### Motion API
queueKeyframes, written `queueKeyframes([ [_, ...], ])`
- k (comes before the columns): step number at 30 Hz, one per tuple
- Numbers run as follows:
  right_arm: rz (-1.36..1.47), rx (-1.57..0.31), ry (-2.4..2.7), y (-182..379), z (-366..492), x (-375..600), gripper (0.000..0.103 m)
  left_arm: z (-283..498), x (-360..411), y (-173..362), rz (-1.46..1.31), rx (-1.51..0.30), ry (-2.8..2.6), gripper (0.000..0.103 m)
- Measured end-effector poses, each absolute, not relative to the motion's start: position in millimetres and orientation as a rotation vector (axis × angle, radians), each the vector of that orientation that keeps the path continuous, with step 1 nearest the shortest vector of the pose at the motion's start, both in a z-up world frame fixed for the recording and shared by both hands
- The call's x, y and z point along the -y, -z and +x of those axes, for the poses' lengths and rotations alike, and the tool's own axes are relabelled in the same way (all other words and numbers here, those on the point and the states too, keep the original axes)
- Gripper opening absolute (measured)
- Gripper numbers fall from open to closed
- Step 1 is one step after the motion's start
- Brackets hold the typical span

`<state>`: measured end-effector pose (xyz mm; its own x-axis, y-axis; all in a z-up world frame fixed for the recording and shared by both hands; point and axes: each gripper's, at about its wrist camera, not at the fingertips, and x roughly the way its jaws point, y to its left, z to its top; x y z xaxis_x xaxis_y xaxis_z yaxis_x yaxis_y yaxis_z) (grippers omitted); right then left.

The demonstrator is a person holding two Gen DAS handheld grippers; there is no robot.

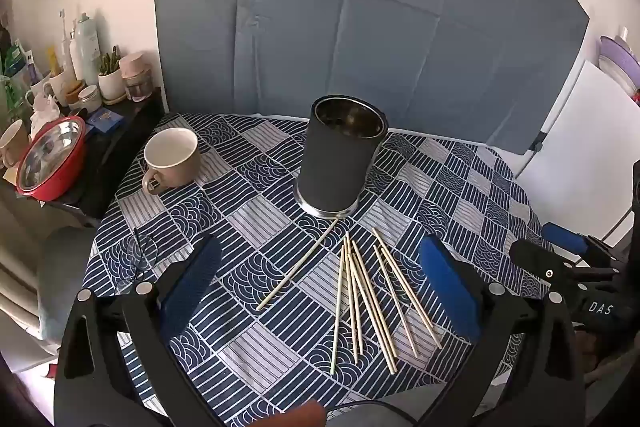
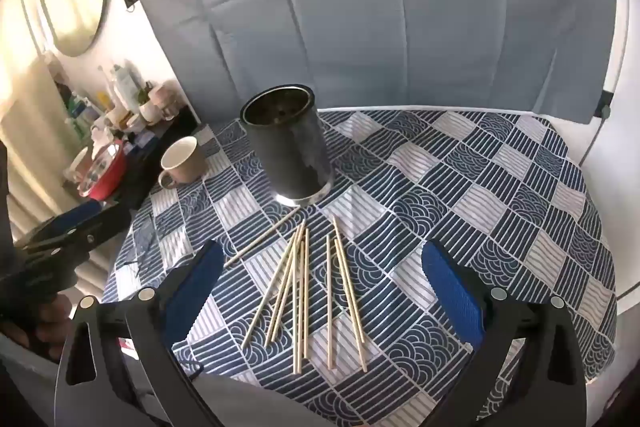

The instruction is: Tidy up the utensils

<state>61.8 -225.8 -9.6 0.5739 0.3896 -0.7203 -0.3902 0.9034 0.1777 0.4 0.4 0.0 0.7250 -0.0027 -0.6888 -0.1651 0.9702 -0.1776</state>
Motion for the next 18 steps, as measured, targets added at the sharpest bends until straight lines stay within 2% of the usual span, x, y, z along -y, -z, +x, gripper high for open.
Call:
queueKeyframes([
  [18,0.007,-0.837,-0.468,10.0,60.1,224.1,0.095,-2.0,5.1,1.5,-0.213,-0.77,-0.091,0.097],
])
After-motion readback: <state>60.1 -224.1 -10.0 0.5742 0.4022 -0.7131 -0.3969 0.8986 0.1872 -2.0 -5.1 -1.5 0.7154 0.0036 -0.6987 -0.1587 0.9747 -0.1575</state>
